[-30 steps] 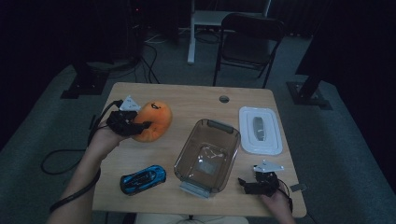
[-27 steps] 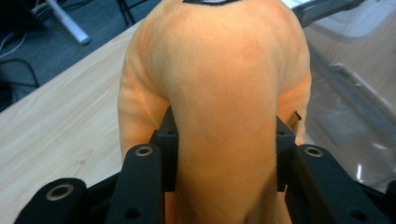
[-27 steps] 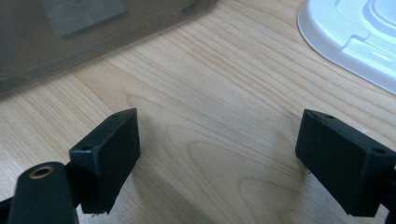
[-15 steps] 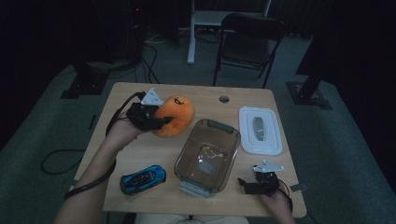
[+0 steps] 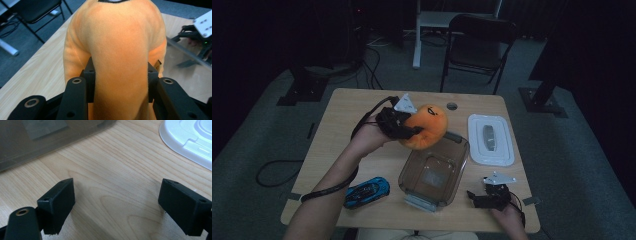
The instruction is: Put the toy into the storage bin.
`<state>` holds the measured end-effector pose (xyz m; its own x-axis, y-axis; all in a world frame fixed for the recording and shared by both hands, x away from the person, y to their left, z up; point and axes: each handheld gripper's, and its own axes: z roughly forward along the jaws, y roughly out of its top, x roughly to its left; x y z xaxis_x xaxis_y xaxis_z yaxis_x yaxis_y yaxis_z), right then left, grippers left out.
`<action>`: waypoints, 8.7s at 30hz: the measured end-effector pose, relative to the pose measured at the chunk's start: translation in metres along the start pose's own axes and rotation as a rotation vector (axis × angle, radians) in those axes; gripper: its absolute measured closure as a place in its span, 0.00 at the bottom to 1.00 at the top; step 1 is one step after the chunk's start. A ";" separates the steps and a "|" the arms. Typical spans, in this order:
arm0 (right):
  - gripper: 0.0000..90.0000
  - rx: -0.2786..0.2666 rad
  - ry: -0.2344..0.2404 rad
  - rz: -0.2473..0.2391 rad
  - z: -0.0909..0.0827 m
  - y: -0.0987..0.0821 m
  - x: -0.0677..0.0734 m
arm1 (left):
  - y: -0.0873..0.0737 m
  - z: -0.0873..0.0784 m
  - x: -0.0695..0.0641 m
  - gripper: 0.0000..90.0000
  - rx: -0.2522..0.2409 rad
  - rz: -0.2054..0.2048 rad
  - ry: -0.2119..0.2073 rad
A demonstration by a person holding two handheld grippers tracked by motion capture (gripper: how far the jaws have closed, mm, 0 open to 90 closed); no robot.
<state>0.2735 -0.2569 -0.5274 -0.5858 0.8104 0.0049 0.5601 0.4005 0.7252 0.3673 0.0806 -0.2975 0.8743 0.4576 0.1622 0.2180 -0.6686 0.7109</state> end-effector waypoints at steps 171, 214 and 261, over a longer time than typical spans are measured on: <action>0.14 0.004 -0.007 0.003 0.001 0.001 0.000 | -0.123 0.005 -0.006 0.13 0.285 -0.104 -0.069; 0.14 0.002 -0.010 0.007 0.001 0.001 0.001 | -0.230 0.030 -0.034 0.19 0.503 -0.109 -0.110; 0.14 0.029 0.101 -0.063 0.021 0.029 0.045 | -0.220 0.025 -0.013 0.30 0.517 -0.149 -0.054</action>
<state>0.2758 -0.2002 -0.5201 -0.6758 0.7365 0.0305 0.5363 0.4629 0.7058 0.3191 0.2073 -0.4725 0.8354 0.5481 0.0401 0.5148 -0.8061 0.2919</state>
